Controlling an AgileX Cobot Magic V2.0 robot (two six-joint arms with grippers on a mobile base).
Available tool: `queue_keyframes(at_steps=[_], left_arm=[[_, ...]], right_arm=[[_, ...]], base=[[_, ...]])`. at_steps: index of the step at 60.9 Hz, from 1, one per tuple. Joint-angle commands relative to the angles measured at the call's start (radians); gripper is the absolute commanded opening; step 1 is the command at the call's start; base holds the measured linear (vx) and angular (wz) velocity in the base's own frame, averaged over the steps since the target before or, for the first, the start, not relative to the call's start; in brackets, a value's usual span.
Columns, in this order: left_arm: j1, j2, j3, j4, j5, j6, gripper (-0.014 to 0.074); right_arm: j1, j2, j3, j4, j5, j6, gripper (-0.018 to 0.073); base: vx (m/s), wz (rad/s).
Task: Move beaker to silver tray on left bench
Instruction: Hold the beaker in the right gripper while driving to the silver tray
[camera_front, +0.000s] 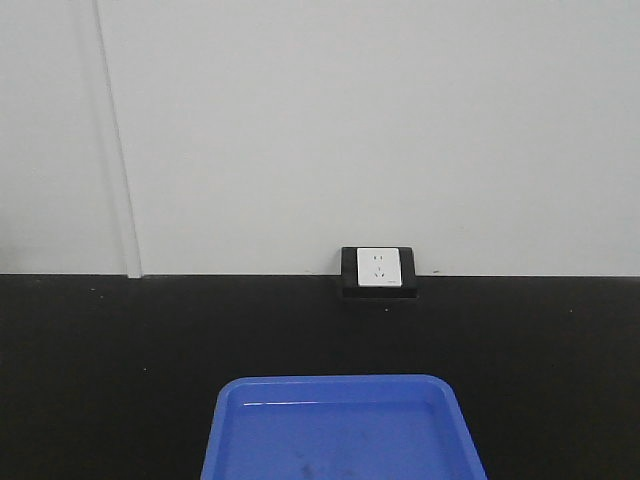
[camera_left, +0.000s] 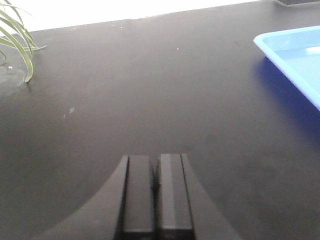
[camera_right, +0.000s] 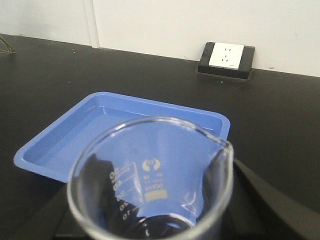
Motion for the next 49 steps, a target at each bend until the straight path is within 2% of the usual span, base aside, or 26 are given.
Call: queue_keyframes(at_steps=[1,49], left_arm=[[-0.006,-0.007,0.020,-0.003,-0.076,-0.002,0.0001],[-0.006,-0.007,0.020,-0.003,-0.076,-0.002,0.0001]], right_arm=[[-0.002,0.004,-0.028,-0.006,-0.082,-0.008,-0.0013],[-0.002,0.004,-0.028,-0.006,-0.082,-0.008,-0.0011]], base=[[-0.10,-0.02],[-0.23,0.04]])
